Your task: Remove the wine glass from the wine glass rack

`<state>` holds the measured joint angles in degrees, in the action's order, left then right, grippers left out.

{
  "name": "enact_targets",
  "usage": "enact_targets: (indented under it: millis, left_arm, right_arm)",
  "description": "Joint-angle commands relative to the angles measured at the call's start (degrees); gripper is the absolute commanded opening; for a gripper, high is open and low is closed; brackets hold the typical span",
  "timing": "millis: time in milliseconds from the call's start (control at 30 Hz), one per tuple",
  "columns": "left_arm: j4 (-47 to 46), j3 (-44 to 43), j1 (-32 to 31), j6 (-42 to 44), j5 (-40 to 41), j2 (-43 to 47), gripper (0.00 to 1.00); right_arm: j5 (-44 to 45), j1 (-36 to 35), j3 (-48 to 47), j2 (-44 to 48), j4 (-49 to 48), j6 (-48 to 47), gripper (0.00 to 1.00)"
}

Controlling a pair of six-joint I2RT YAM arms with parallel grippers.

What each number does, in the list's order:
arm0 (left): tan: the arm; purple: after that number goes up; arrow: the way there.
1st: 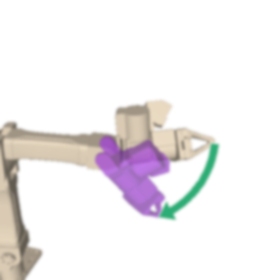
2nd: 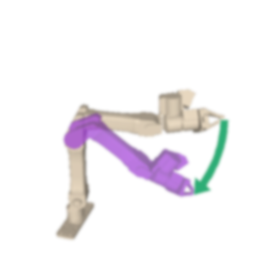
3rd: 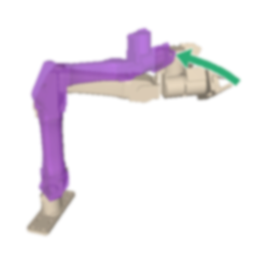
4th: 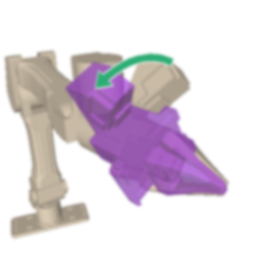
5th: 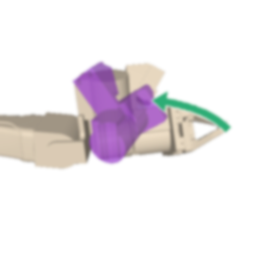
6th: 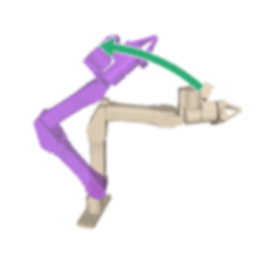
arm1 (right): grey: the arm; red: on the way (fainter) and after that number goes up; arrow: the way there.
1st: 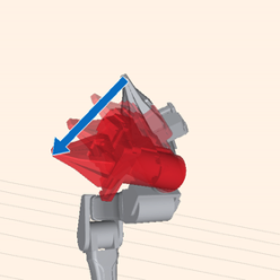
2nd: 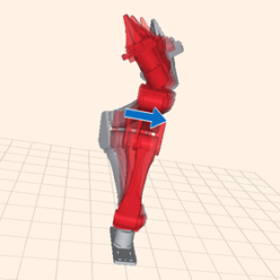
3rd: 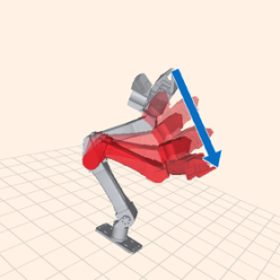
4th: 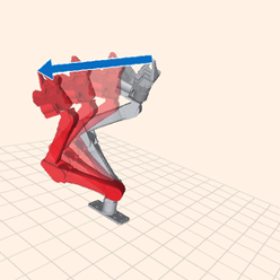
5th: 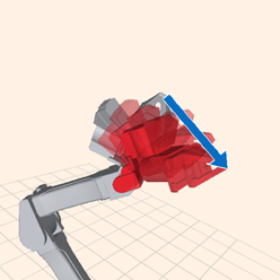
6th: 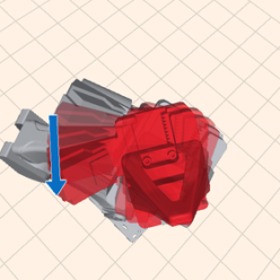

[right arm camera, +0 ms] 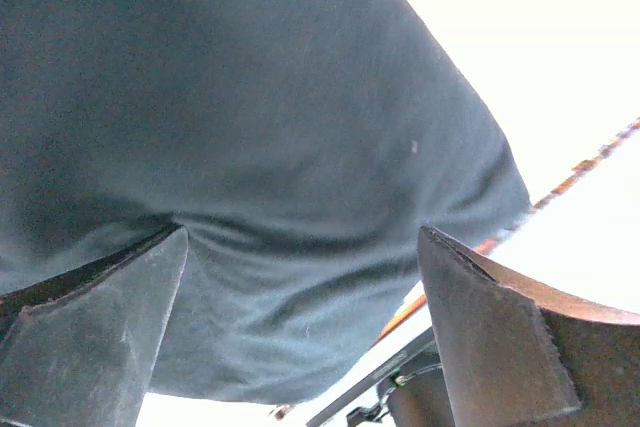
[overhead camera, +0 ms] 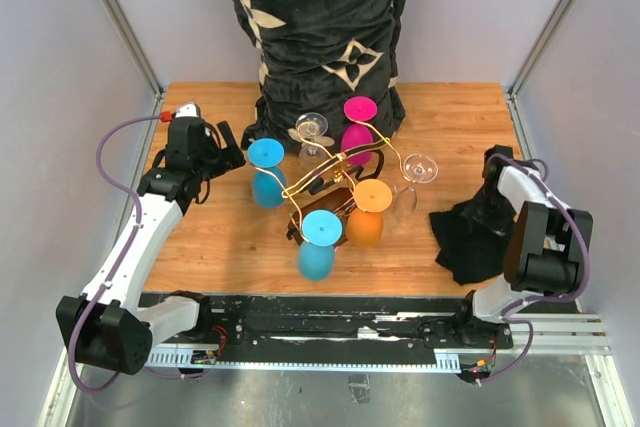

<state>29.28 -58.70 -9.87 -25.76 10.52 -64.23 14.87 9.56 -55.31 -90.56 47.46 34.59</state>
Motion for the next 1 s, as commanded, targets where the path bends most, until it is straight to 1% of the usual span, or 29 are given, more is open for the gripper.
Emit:
enact_targets:
  millis: [0, 67, 100, 167, 200, 233, 367, 433, 533, 700, 767, 800, 867, 967]
  left_arm:
    - [-0.33, -0.53, 0.29, 0.07, -0.37, 1.65, 1.00]
    - [-0.78, 0.12, 0.29, -0.27, -0.63, 1.61, 1.00]
    - [-0.95, 0.44, 0.29, -0.40, -0.58, 1.57, 1.00]
    - [-1.13, 1.06, 0.30, -0.50, -0.61, 1.33, 1.00]
    - [-1.01, 1.13, 0.29, -0.61, -0.51, 1.24, 1.00]
    - [-1.05, 1.03, 0.29, -0.61, -0.49, 1.09, 1.00]
    - [-0.89, 0.23, 0.29, -1.09, -0.29, 0.56, 1.00]
    - [-1.03, 0.35, 0.30, -1.51, -0.37, 0.32, 1.00]
    - [-1.25, 0.88, 0.29, -1.84, -0.35, 0.25, 1.00]
    - [-0.98, 1.27, 0.29, -1.99, 0.70, 1.28, 1.00]
    - [-1.19, 1.49, 0.31, -2.08, 0.84, 1.49, 1.00]
    - [-1.10, 1.53, 0.29, -2.26, 0.83, 1.34, 1.00]
    - [-1.03, 1.65, 0.33, -2.34, 0.73, 1.14, 1.00]
    - [-1.05, 1.74, 0.29, -2.54, 1.01, 1.27, 1.00]
  right_arm:
    - [21.51, -1.07, -1.90, 8.48, 8.61, 6.88, 0.98]
    - [17.56, -5.57, -1.32, 14.13, 5.89, 4.29, 0.98]
    - [13.14, -7.93, -0.27, 16.25, 3.21, 2.36, 0.98]
    - [0.84, -10.25, 3.04, 19.04, -2.81, 0.75, 0.98]
    - [-5.61, -10.36, 4.26, 18.82, -5.24, 0.95, 0.98]
    - [-8.42, -10.35, 4.95, 17.73, -5.96, 0.86, 0.98]
    - [-11.97, -8.54, 4.96, 9.70, -7.47, -0.22, 0.98]
    - [-13.13, -7.66, 5.11, 6.70, -9.46, -0.39, 0.98]
    - [-11.44, -5.81, 4.67, 2.79, -10.24, -0.73, 0.98]
    - [-10.30, 8.77, 6.08, -1.97, -8.90, -2.01, 0.98]
    - [-6.84, 12.29, 7.13, -1.11, -8.57, -2.11, 0.98]
    - [-5.12, 13.04, 7.27, 0.10, -8.27, -2.07, 0.98]
    - [-1.90, 12.17, 7.01, 4.01, -7.43, -1.99, 0.98]
    - [4.02, 7.55, 5.20, 12.07, -6.09, -2.20, 0.98]
